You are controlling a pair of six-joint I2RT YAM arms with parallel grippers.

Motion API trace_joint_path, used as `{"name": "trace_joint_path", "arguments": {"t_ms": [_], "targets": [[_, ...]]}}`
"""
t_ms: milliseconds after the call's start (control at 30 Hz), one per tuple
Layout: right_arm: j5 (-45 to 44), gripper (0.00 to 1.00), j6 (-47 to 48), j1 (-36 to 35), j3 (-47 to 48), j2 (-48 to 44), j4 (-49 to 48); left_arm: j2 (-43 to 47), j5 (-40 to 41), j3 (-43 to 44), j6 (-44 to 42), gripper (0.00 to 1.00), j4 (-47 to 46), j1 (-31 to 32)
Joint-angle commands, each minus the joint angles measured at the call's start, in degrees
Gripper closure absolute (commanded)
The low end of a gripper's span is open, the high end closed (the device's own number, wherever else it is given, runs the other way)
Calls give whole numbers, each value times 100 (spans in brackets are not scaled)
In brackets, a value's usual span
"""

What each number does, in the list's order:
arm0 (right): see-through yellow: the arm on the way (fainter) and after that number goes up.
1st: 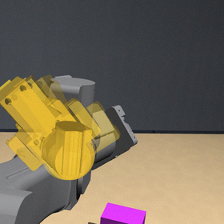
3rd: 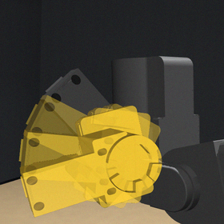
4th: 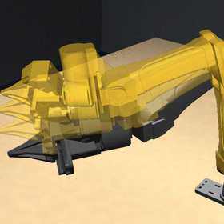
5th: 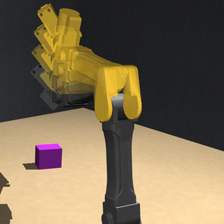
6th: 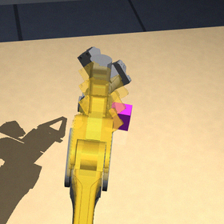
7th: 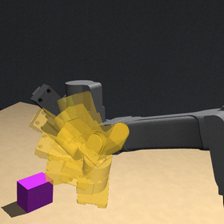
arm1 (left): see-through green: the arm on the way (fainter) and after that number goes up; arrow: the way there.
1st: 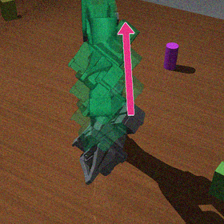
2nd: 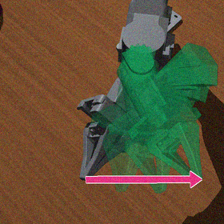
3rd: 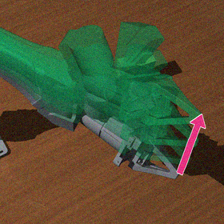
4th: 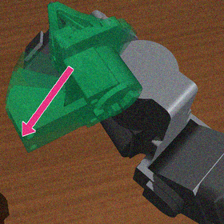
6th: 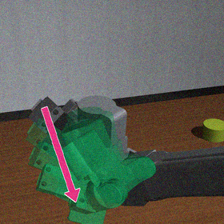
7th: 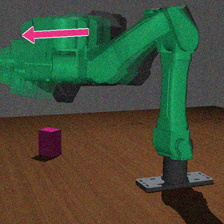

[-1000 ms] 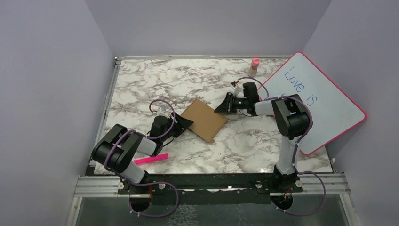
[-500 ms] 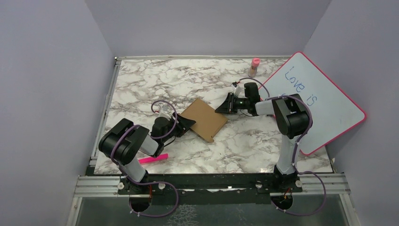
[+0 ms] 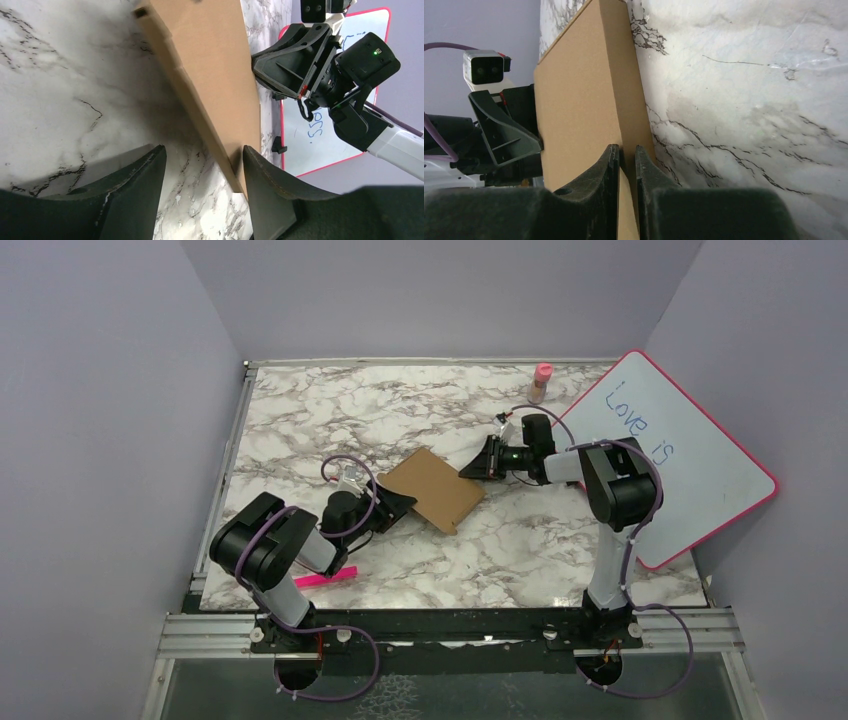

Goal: Fold the paper box

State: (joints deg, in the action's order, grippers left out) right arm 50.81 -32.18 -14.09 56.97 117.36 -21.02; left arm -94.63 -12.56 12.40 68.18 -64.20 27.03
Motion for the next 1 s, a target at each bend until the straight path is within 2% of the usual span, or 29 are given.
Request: {"name": "trace_joint_path", "arguments": {"t_ms": [0,267,700,967], "targets": [[-950,85,491,205,-288,557,1080,34,60,-55,33,40,-230,21],[-890,85,511,204,-246,661,1082,-38,2,248,45,39,-306,22],[-619,84,529,184,-226,556,1049,37,-24,683,125,51,-501,22],[-539,83,643,-131,-76,341,1201,107,-97,815,192,56,-490,73]]}}
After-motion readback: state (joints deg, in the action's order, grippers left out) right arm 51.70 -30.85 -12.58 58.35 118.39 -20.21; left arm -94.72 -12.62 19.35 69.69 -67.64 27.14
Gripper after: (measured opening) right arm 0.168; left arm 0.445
